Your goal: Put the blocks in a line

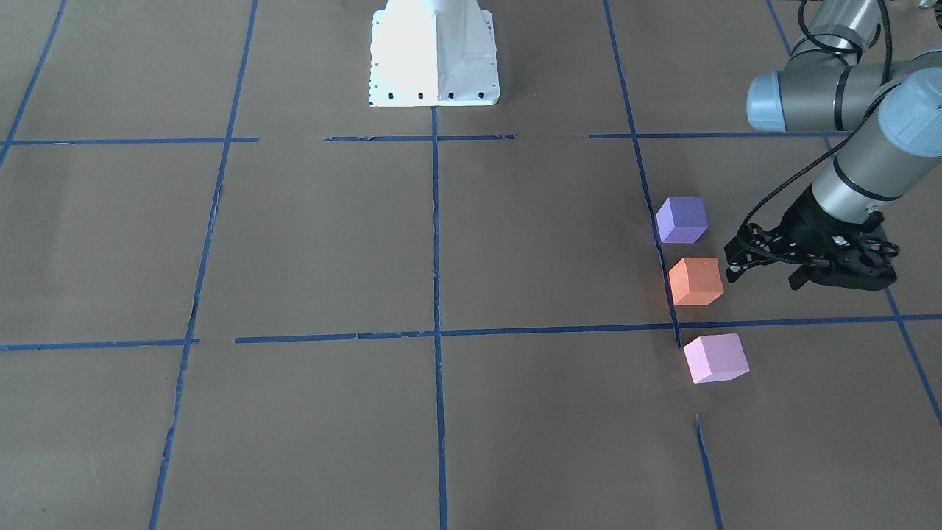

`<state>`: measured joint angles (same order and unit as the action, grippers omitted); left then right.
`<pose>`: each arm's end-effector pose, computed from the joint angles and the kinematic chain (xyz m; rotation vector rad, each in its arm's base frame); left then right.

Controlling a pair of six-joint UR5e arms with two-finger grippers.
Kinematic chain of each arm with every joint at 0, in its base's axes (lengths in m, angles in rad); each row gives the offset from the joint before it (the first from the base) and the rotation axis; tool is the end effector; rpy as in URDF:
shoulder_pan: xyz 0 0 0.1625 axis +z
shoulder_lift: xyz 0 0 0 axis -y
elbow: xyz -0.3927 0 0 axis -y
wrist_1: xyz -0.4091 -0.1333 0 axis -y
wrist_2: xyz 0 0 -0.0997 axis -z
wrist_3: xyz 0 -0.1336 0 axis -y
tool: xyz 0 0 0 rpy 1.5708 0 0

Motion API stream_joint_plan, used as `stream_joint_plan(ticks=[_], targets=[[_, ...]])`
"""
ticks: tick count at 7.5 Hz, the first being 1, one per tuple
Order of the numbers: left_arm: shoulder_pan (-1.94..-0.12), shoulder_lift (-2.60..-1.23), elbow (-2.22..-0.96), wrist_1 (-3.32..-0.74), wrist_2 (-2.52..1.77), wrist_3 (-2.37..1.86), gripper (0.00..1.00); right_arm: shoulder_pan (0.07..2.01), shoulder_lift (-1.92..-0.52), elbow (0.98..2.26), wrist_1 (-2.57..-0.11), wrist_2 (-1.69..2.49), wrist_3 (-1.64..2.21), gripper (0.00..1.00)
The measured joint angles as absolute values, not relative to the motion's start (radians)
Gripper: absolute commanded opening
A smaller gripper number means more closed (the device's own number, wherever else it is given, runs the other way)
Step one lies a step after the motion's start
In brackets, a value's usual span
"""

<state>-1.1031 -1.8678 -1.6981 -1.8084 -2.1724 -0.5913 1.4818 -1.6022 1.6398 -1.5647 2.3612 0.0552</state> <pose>0.2344 -0.5920 0.3952 0.2607 0.8227 0.0832 -0.0062 -0.5016 0.6292 -0.0156 -0.7913 -0.0493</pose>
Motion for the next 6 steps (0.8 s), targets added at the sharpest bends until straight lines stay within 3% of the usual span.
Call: stream_joint_plan(ticks=[6], targets=[[-1.446, -1.720, -1.686, -1.637, -2.256, -0.018, 1.00, 1.481, -1.602, 1.640, -1.565, 2.362, 0.055, 1.00]])
